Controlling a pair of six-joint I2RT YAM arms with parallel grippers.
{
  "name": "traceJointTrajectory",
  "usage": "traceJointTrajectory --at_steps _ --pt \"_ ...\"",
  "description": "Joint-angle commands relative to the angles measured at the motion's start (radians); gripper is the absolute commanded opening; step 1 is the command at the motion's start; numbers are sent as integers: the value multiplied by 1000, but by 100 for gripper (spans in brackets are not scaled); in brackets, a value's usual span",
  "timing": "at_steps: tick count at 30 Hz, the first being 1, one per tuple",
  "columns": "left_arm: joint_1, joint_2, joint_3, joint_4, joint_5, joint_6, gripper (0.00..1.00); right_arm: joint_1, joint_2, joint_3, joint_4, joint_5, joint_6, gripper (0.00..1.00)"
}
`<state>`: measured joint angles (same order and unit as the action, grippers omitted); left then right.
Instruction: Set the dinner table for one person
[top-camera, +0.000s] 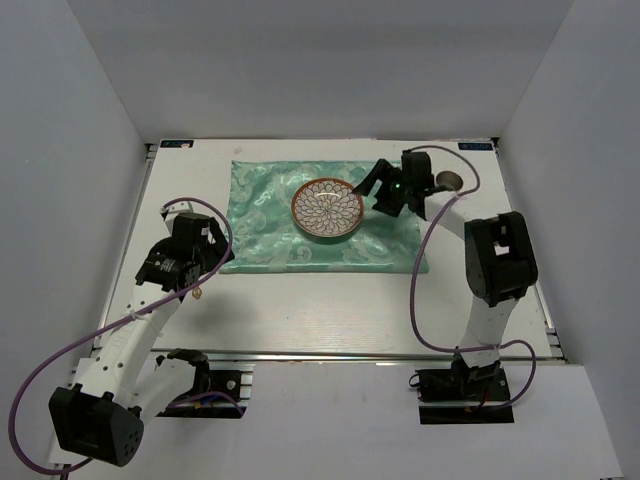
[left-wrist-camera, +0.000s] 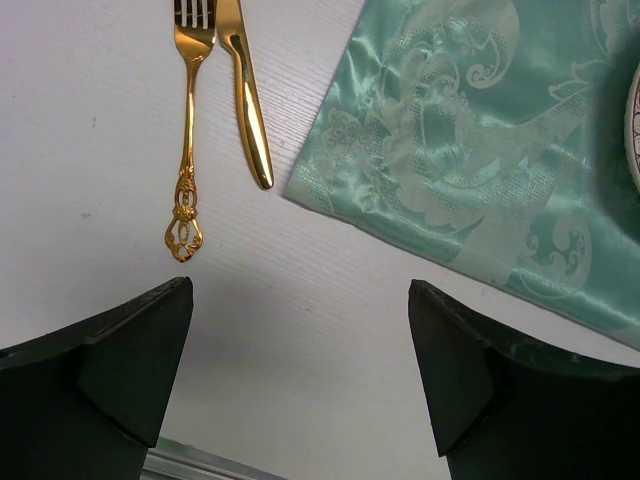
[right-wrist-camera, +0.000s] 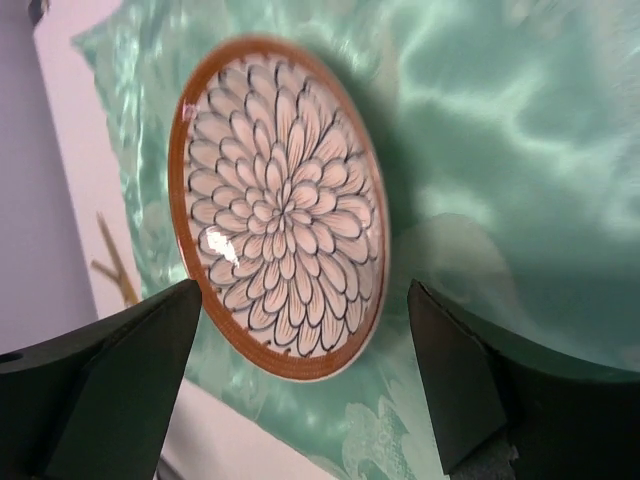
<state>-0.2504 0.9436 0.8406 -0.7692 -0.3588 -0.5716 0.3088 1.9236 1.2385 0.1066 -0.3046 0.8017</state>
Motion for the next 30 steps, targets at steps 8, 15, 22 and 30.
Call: traceJointTrajectory --at_steps 8,15,22,30 --pt "5 -19 25 7 -32 6 98 -129 -14 531 -761 646 -153 89" --pt "5 -3 28 8 -28 13 98 -241 9 565 -818 677 -203 88" --pt "5 -8 26 8 -31 15 98 -295 74 546 -768 618 -226 80" --pt "5 7 29 16 -23 26 98 -352 156 588 -737 596 -253 73"
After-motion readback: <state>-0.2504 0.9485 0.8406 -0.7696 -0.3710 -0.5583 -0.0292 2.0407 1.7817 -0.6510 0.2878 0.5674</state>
